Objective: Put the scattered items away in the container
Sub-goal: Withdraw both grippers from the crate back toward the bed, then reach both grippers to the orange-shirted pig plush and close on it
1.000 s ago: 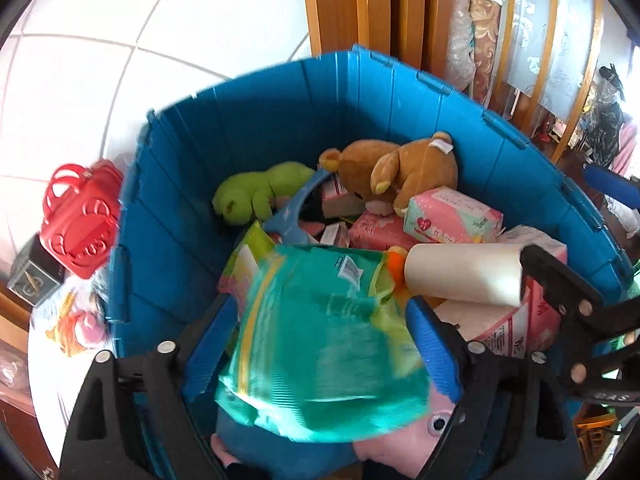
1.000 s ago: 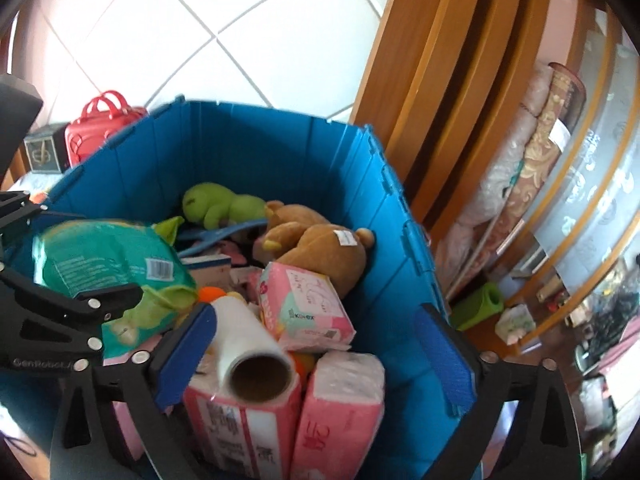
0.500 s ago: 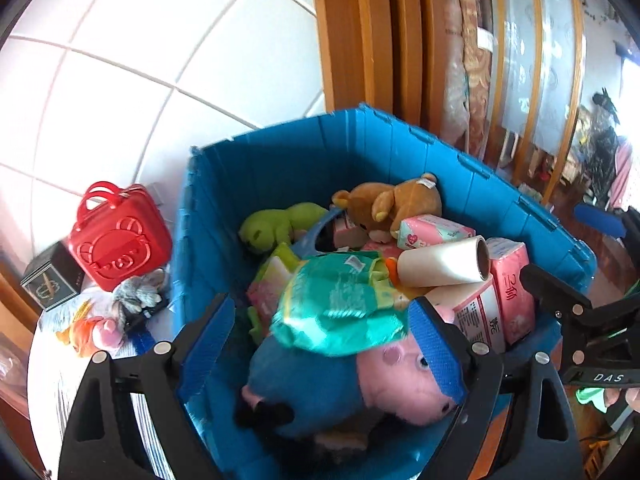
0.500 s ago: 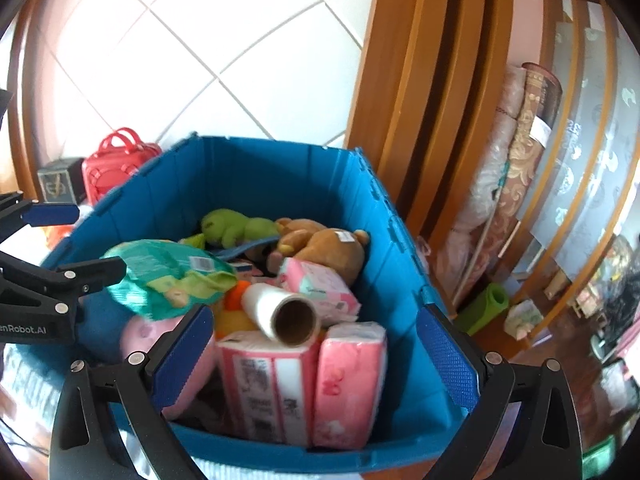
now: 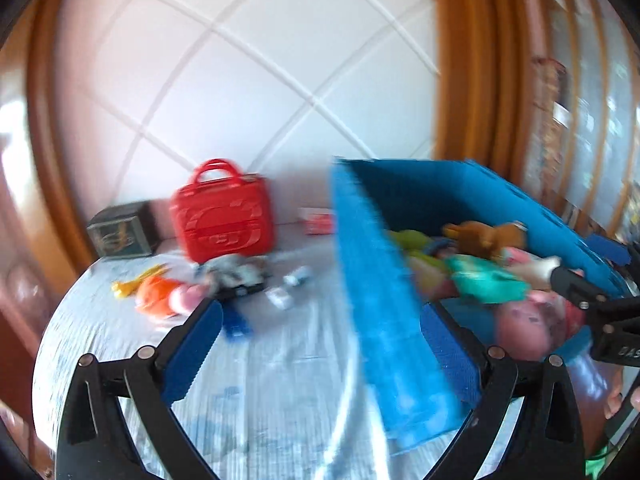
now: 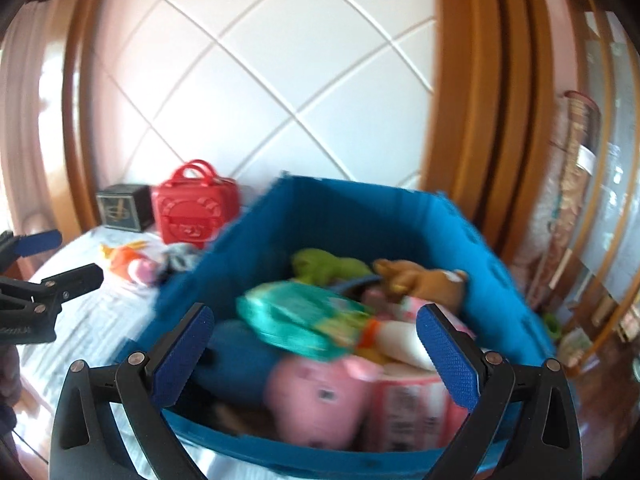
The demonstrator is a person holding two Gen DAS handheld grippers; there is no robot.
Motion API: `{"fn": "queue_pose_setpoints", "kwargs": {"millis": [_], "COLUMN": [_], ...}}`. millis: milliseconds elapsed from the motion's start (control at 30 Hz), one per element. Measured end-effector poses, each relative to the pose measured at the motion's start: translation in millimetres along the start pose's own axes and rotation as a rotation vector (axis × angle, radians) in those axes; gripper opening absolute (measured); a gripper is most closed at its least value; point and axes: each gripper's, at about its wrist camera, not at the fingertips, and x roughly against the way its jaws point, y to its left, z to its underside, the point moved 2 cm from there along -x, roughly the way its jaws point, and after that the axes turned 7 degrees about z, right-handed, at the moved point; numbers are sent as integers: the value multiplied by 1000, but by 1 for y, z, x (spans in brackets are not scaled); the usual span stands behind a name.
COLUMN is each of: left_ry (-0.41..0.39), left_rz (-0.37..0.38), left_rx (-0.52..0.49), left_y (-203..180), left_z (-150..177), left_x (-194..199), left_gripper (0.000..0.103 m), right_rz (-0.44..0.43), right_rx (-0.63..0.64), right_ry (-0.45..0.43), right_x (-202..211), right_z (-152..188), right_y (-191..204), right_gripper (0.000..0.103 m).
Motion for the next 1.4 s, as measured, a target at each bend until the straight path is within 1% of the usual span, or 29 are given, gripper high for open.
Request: {"fn": "queue_pose_setpoints", "kwargs": {"millis": [167,300,367,467,567,633,667,733,833,900,1000,1100,1167,1300,1400], "left_ry": [-18,0,14,52,95,104,106,113,134,150,171,188,207,260,284], "left_rz": [-77,-107,-118,-130,-134,-116,-118,-136,-142,-159,-188,-210,-205,-229,-226], "left_rx": [75,100,109,122,168,190,197,216,254,261,262,284,299,302,315], "left_y": [100,180,214,261,298,316,323,336,351,359,366,372,377,390,405], "left_z": [18,38,48,62,74,80,82,87,93,94,90,87,87,86,81], "left_x": [21,33,36,34,30,28,27,23,16,8,-8,-27,-42,-70,-95], "left_gripper": [101,101,101,101,101,101,101,101,101,101,101,101,101,101,101], "right_rz": [-48,-76,-96,-112,-136,-132,-128,-122,-122,-131,-156,-191,-219,-242,-248], "right_rx": [28,27,31,32,27,35,39,44,54,61,61,66,73,71,76], "right_ry": [-33,-56,-57,-47,9,53,68,93,125,145,176,206,230,291,324], "right_x": [5,8,8,3,-9,-19,-23,-33,-51,-67,-95,-126,-147,-190,-218], "right_z": [-15,-26,-28,-27,-20,-15,-13,-11,-8,-6,-2,0,2,4,3], "right_y": [80,151,189,237,275,291,297,305,313,317,324,329,333,343,352], "right_gripper": [103,103,103,103,103,103,103,103,103,103,103,103,103,103,103]}}
